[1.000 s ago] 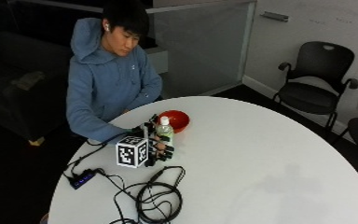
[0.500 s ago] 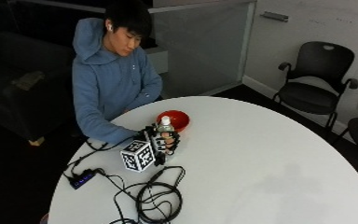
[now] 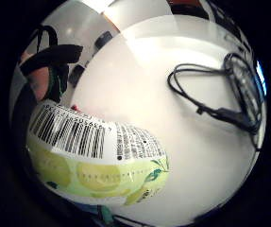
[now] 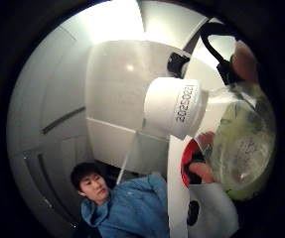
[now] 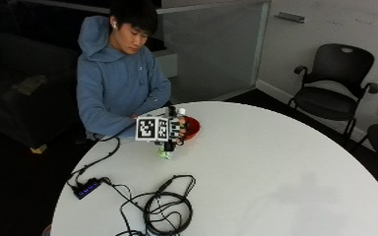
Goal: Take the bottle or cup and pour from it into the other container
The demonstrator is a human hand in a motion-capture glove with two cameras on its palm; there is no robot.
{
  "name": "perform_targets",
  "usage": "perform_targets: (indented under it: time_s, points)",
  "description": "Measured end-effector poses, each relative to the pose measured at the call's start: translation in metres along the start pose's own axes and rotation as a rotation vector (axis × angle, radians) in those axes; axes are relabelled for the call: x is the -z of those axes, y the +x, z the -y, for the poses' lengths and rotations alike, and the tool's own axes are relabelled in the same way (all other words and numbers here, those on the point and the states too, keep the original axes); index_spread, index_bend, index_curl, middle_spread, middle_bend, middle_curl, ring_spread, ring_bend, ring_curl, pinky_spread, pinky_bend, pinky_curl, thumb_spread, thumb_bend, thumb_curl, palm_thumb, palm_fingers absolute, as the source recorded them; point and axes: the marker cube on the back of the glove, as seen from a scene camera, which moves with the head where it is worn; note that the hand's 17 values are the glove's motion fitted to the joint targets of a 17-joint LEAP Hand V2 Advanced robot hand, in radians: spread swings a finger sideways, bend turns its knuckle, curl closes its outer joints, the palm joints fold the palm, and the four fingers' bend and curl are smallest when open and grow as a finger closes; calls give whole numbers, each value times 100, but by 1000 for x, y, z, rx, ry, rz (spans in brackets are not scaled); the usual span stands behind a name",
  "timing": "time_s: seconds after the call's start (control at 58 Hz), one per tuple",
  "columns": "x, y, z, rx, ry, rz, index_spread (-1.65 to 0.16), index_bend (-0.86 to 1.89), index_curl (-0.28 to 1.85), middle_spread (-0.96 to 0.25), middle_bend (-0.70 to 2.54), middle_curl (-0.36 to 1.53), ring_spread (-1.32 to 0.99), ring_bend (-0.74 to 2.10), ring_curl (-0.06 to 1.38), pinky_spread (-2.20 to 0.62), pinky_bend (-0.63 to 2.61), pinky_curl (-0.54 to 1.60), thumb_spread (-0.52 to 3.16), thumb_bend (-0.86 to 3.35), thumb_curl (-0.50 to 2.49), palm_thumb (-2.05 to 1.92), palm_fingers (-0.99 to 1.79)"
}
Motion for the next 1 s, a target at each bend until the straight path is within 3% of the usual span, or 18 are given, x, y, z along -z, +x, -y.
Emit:
perform_targets:
  time_s: [0.362, 0.621, 0.793, 1.0]
  points:
    - [-11, -79, 1, 59, -384, -692, -14, 13, 33, -3, 33, 49, -15, 46, 43, -19, 56, 37, 23, -4, 68, 102, 113]
    - [-34, -92, 3, 85, -613, -1354, -13, 13, 33, -3, 33, 50, -15, 44, 44, -20, 55, 38, 22, -4, 70, 101, 113]
    - [-71, -95, -2, -5, -672, -1505, -14, 12, 33, -4, 31, 50, -16, 44, 45, -21, 55, 39, 24, -4, 70, 99, 113]
    - [-98, -105, -10, -6, -758, -1371, -14, 12, 33, -5, 30, 51, -17, 45, 45, -21, 55, 39, 28, -4, 71, 97, 113]
